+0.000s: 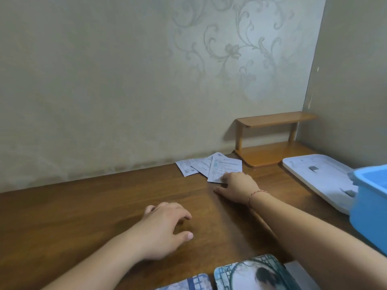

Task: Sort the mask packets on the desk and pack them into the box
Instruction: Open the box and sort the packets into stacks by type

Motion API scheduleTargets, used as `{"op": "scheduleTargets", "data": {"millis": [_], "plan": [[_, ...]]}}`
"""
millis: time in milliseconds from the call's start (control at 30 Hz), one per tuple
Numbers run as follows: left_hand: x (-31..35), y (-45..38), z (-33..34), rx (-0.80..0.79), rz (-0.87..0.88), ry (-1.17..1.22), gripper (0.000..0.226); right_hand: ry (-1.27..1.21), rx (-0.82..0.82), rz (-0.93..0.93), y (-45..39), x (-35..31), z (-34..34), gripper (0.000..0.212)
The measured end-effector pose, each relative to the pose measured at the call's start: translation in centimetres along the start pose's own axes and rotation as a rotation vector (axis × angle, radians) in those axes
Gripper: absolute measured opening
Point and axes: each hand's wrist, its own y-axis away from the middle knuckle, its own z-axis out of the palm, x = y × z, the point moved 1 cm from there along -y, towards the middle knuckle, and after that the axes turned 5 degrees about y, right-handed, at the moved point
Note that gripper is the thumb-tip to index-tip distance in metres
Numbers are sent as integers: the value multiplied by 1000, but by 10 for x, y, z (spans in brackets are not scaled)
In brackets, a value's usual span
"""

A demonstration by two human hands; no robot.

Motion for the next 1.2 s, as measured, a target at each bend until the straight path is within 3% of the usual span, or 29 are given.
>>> {"op": "scheduleTargets", "data": {"millis": [133,300,367,433,500,567,633,700,733,833,967,1033,1100,1200], "plan": [[0,-7,3,-11,-60,55,46,235,172,-306,35,-14,-6,23],[15,-11,6,88,-83,123,57,417,78,-581,48,-7,-16,5],[18,-13,7,165,-70,172,70,418,157,-655,54,-6,-27,8],[19,-15,5,273,-78,343,89,242,440,-658,67,-3,-42,9],[20,-17,-1,386,-181,704,109,-203,675,-439,84,-1,-60,8],[23,-15,-5,382,-329,1196,110,-686,592,-143,94,0,-71,12],[30,-11,-2,217,-371,1560,75,-1007,366,49,101,-1,-71,16],[38,-3,4,136,-355,1591,34,-1195,209,140,106,-2,-66,21],[41,0,7,139,-354,1555,27,-1239,163,178,109,-1,-63,22],[42,3,10,179,-368,1443,22,-1267,80,276,116,8,-54,21],[43,7,6,147,-403,1331,19,-1130,112,195,133,23,-67,24],[49,4,5,246,-439,1430,23,-1045,51,119,148,28,-79,36],[60,-2,4,352,-462,1531,19,-1006,-5,72,168,32,-90,35],[87,-17,7,321,-360,1464,20,-1002,52,72,210,47,-99,29]]}}
